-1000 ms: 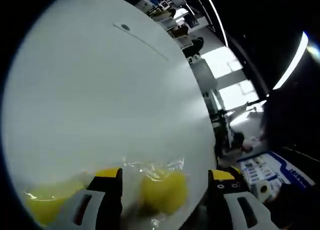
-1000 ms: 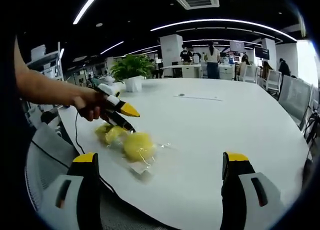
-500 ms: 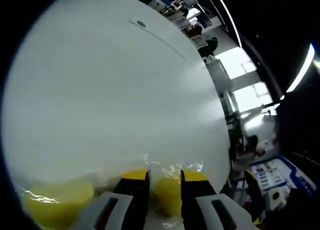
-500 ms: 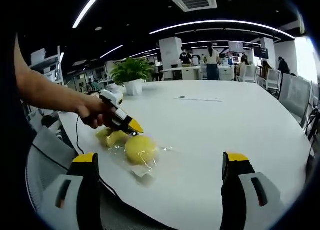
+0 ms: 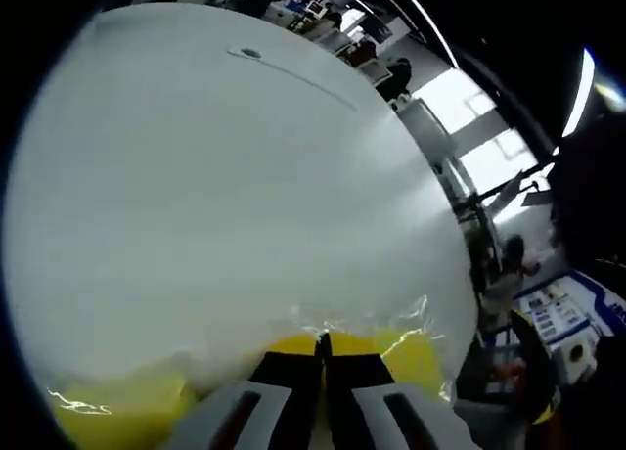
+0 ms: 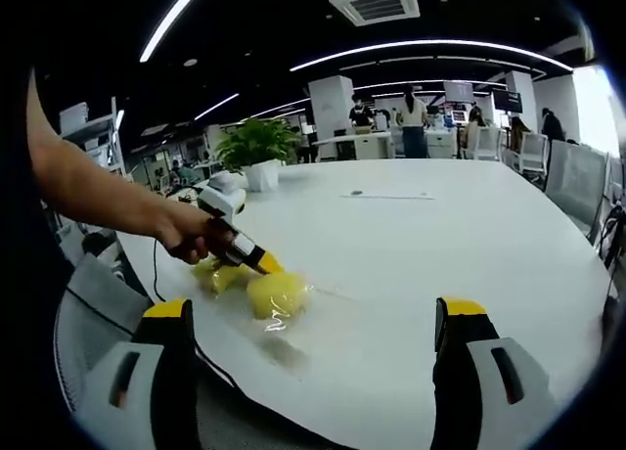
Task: Compare the silicone blocks by pressing each to a similar depth, holding the contact briefly, and releasing to observe deformation and rebound differences across the visible hardness samples.
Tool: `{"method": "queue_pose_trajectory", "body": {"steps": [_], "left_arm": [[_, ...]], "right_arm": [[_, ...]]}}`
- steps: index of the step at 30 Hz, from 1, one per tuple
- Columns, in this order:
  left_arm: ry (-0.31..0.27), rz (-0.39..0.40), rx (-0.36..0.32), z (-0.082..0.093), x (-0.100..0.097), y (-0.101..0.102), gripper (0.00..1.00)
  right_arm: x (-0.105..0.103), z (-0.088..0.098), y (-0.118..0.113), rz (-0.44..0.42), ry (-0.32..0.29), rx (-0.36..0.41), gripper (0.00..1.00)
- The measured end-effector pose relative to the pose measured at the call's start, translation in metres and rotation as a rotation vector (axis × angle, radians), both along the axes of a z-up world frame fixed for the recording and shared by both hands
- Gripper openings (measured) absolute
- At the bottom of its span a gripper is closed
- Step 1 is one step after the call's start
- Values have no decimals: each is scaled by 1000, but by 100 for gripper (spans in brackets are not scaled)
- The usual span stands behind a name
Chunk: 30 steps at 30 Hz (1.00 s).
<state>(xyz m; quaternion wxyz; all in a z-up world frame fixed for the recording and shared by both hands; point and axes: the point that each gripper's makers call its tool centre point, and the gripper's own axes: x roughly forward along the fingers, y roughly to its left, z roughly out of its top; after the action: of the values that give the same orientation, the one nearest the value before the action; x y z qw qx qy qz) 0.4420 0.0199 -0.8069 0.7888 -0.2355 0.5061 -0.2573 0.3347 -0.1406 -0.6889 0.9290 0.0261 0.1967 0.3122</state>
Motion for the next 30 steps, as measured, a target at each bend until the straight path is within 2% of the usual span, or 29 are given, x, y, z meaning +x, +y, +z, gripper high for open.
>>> {"method": "queue_pose_trajectory", "body": {"steps": [5,7,10,13,16,19,22,25,27,29,30], "left_arm": [[42,37,-45,5,-1,0,0],[44,41,-58,7,-2,0,0],[33,31,-36,5,-3,1,0],[57,65,-76,9,-5,0,0],[37,61,-98,13,-8,-2,0],[43,69,-131,18,-12,-4,0],[6,52,-145,25,-12,-6,0],[-2,59,-157,27,-12,-4,0],[-4,66,-161,28,-12,-3,0],[-5,72,-181,34,-11,-5,0],[-14,62,-183,37,-11,-7,0]], "right_arm": [[-1,1,1,14,10,2,96],[-1,1,0,12,10,5,96],[0,2,0,12,10,7,96],[2,3,0,14,6,9,96],[3,7,0,19,-8,10,90],[5,7,0,17,-8,12,92],[5,6,-1,15,-6,7,94],[5,5,0,14,-1,12,96],[10,9,-6,-16,-38,2,96],[8,11,-6,-20,-12,48,96],[9,12,-7,-23,-15,45,96]]}}
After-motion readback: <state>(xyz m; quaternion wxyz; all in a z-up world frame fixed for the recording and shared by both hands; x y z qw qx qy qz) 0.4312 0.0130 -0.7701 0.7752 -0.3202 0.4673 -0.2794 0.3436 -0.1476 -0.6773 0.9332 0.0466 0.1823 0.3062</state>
